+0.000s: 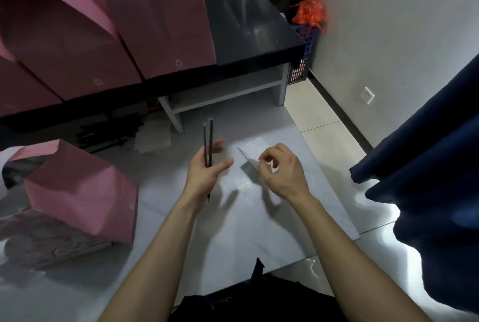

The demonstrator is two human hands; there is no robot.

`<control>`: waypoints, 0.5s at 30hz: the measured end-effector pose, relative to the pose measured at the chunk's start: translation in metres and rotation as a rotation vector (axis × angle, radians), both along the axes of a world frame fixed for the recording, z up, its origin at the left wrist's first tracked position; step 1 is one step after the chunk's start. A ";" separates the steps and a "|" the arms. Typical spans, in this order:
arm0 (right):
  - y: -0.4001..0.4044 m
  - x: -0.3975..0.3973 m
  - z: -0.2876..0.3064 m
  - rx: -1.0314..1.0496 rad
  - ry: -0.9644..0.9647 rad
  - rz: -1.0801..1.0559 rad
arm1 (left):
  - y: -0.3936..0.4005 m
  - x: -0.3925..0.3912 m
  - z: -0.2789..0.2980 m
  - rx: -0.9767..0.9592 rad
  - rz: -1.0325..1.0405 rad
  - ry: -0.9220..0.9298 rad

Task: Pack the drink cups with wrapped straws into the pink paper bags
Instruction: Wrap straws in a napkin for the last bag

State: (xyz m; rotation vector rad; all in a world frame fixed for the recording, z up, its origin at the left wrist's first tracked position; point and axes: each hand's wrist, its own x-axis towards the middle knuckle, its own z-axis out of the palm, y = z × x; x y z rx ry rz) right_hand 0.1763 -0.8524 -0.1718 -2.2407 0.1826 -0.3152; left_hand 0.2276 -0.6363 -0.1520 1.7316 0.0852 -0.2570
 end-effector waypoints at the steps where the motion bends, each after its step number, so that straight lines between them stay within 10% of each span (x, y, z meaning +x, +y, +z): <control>1: -0.002 -0.003 0.005 0.089 -0.018 0.021 | -0.001 0.001 0.002 0.011 -0.060 -0.034; 8: -0.001 0.003 0.006 0.321 0.044 -0.004 | -0.008 0.011 0.007 0.117 -0.169 -0.112; 15: -0.017 0.043 -0.026 -0.311 0.419 -0.155 | 0.025 0.009 0.009 0.142 -0.081 -0.155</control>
